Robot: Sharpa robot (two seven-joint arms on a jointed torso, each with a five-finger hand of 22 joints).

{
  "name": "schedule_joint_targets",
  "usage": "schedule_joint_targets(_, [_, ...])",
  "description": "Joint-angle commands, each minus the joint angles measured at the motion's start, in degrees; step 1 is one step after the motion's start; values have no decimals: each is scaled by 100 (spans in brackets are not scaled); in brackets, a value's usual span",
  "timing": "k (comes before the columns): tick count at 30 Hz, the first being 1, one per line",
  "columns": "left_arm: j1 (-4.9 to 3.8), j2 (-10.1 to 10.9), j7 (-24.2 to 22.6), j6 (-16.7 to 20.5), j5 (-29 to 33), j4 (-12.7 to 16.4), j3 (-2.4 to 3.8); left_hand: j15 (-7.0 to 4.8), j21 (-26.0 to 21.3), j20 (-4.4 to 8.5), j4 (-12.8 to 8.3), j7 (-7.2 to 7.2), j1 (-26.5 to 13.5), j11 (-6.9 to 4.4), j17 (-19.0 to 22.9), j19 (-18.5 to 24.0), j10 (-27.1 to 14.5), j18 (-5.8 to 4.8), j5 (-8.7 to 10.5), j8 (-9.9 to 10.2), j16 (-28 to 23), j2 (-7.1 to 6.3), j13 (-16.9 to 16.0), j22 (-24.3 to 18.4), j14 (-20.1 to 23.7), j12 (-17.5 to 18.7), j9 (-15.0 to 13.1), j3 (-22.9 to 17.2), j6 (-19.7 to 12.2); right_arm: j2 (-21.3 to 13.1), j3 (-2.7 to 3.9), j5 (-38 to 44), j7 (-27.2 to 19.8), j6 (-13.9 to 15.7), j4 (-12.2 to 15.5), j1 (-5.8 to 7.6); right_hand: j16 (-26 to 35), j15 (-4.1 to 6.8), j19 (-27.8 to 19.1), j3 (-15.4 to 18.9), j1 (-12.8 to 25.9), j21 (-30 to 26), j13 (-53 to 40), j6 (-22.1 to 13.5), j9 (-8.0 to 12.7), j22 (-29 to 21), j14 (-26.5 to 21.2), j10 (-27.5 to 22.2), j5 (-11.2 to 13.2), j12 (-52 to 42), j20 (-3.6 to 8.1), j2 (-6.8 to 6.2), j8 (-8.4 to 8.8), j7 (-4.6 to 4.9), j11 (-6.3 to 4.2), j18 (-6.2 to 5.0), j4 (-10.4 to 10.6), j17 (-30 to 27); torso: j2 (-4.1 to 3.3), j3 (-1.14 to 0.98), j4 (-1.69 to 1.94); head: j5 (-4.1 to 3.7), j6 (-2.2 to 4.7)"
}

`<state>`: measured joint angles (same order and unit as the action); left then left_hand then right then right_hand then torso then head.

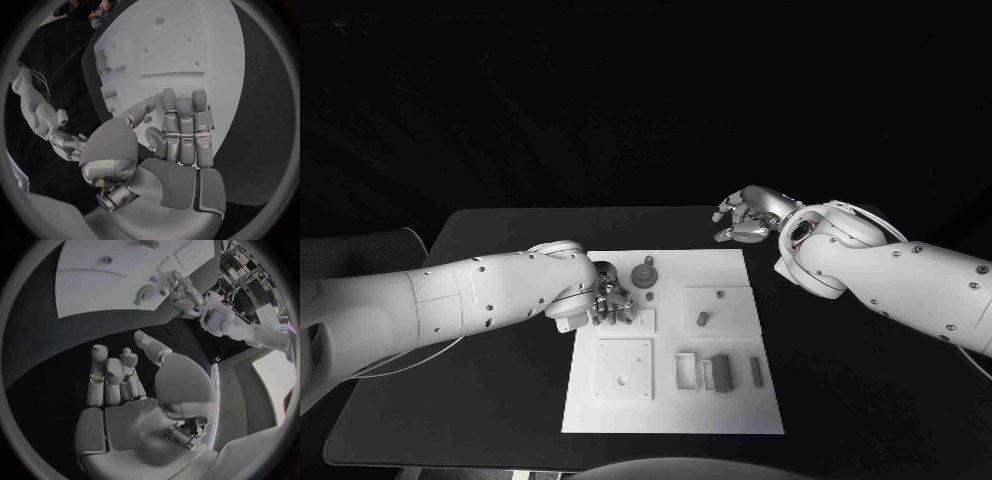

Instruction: Assemble the parts on the task board

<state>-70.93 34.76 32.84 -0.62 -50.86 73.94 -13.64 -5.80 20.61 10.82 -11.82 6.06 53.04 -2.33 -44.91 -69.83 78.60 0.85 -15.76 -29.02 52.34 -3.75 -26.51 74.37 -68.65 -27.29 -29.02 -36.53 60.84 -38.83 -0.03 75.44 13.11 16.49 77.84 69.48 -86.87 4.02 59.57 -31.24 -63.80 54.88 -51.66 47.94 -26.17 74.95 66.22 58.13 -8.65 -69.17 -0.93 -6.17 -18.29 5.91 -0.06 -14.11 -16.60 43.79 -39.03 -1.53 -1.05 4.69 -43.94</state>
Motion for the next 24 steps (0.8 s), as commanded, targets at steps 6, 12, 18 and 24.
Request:
schedule_joint_targets(6, [0,-19,-16,-141,-242,-27,5,2,-24,46,157,-554,-116,-3,116,12,-62,54,277,-35,106,-77,-18,27,83,-59,-1154,-1,593,0,5,3,-11,-79,20,-1,22,-6,-42,15,13,-40,7,284,2,89,-36,-275,-6,33,6,25,23,257,215,-89,-3,-8,1,-1,-1,-4,-15])
schedule_joint_targets(12, [0,-21,-24,-144,-266,-41,5,-3,-44,49,297,-557,-190,-6,234,7,-78,55,631,-40,201,-163,-19,47,112,-90,-1176,53,588,0,5,3,-14,-79,23,-1,24,-6,-44,15,14,-41,9,284,2,89,-38,-276,-6,34,5,25,24,257,215,-89,-3,-9,0,-1,0,-17,-20])
schedule_joint_targets(18, [0,-31,-33,-166,-264,-50,5,-8,-63,51,56,-561,-416,-11,328,24,-98,60,349,-53,302,38,-30,85,155,-124,-1212,605,572,0,5,3,-16,-91,28,-1,25,-6,-46,14,14,-43,10,284,2,89,-40,-277,-7,34,4,26,25,257,215,-89,-3,-9,-1,-2,-1,-21,-24])
schedule_joint_targets(24, [0,-36,-41,-210,-205,-60,5,-12,-71,58,38,-567,-398,-16,347,22,-97,66,370,-53,318,37,-29,84,157,-129,-1213,612,576,-5,5,4,-13,-108,36,-1,26,-6,-48,14,13,-44,12,284,3,88,-42,-277,-7,34,3,27,25,257,215,-89,-4,-10,-1,0,0,-28,-39])
